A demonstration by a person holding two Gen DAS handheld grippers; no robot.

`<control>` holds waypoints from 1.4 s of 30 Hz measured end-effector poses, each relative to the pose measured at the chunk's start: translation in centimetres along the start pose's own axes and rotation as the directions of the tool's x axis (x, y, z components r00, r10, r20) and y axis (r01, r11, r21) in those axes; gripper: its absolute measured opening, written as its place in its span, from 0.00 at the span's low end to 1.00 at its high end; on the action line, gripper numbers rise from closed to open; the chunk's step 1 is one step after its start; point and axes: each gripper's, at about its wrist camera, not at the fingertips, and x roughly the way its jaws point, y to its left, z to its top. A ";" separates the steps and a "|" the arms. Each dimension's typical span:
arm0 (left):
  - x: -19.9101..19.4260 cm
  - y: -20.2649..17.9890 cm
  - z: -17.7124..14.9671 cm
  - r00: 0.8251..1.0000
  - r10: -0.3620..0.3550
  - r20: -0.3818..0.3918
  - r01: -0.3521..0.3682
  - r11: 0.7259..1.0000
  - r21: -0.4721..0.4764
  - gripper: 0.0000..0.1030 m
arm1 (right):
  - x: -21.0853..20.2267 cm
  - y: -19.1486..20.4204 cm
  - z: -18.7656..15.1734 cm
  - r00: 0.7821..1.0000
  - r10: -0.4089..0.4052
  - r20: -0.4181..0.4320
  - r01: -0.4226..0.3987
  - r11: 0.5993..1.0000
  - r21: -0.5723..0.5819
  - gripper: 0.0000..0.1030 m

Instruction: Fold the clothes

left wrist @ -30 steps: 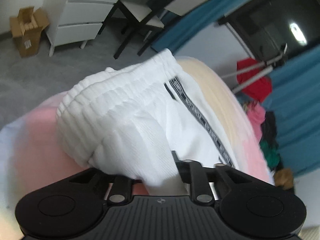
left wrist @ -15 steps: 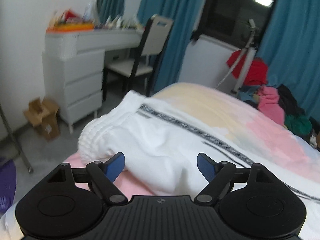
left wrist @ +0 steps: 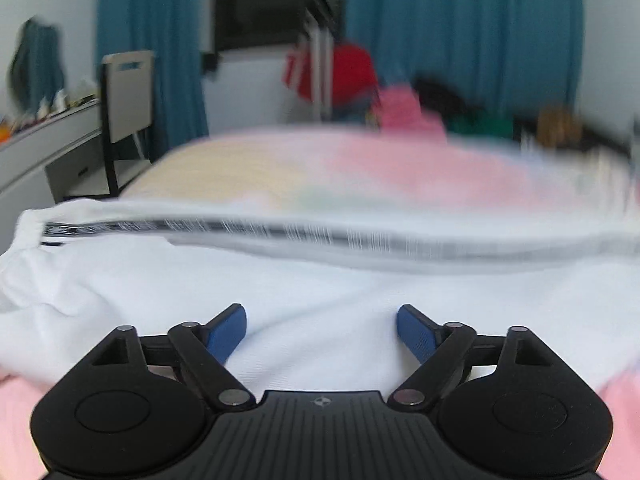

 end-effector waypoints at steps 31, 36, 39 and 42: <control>-4.5 4.2 1.5 0.992 0.114 0.063 -0.103 0.984 -0.148 0.90 | -16.0 17.7 -33.9 0.885 0.353 -0.304 -0.314 -0.030 -0.949 0.11; -5.1 5.0 1.6 0.994 0.061 0.087 -0.041 0.975 -0.217 0.90 | -17.2 18.3 -32.0 0.876 0.384 -0.293 -0.337 0.051 -0.940 0.11; -5.4 5.5 1.6 0.994 0.022 0.108 0.006 0.966 -0.257 0.90 | -19.1 19.2 -32.1 0.844 0.445 -0.301 -0.346 0.021 -0.938 0.12; -5.7 5.9 1.6 0.991 -0.015 0.131 0.054 0.954 -0.296 0.90 | -20.3 18.9 -33.4 0.805 0.477 -0.354 -0.373 -0.058 -0.926 0.12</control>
